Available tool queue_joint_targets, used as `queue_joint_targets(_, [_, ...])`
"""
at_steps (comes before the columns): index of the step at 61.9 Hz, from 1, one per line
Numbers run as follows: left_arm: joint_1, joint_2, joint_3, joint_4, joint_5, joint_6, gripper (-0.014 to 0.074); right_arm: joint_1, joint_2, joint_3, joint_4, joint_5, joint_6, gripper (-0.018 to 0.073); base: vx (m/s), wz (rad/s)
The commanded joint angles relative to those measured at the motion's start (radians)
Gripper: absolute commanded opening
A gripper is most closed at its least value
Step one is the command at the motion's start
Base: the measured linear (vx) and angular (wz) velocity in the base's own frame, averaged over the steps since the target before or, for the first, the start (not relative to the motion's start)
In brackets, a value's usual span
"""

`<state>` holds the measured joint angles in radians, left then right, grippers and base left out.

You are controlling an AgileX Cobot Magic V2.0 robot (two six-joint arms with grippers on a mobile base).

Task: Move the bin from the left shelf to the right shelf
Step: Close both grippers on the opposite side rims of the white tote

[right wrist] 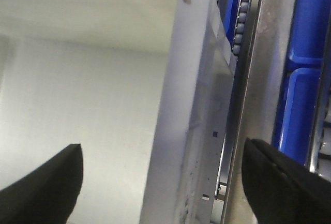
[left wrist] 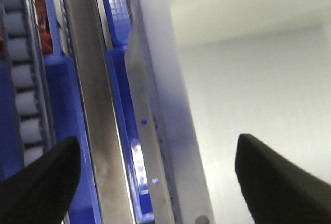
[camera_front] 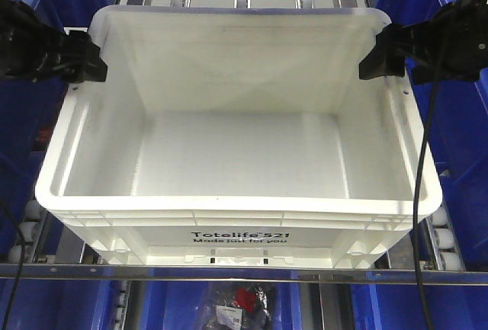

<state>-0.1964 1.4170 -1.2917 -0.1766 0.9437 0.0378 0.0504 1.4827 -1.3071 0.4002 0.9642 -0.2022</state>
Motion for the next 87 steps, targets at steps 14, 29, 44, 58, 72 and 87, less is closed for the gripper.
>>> queue_joint_targets(14, [-0.008, 0.052, -0.033, -0.068, -0.025, 0.003, 0.0584, -0.004, 0.017, -0.033, 0.023, -0.008, -0.011, 0.0594, 0.00, 0.00])
queue_joint_targets(29, [-0.008, 0.073, -0.033, -0.068, -0.028, 0.003, 0.0584, -0.004, 0.039, -0.033, 0.023, -0.002, -0.011, 0.0594, 0.00, 0.00])
queue_joint_targets(44, [-0.008, 0.084, -0.033, -0.069, -0.033, 0.004, 0.0584, -0.004, 0.050, -0.033, 0.024, -0.009, -0.020, 0.0594, 0.00, 0.00])
queue_joint_targets(58, [-0.008, 0.084, -0.033, -0.069, -0.037, 0.004, 0.0584, -0.004, 0.054, -0.033, 0.025, -0.011, -0.022, 0.0594, 0.00, 0.00])
queue_joint_targets(72, [-0.008, 0.084, -0.033, -0.069, -0.038, 0.004, 0.0584, -0.004, 0.054, -0.033, 0.031, -0.014, -0.028, 0.0594, 0.00, 0.00])
queue_joint_targets(87, [-0.008, 0.084, -0.033, -0.095, -0.038, 0.005, 0.0584, -0.004, 0.054, -0.033, 0.141, -0.024, -0.067, 0.0593, 0.00, 0.00])
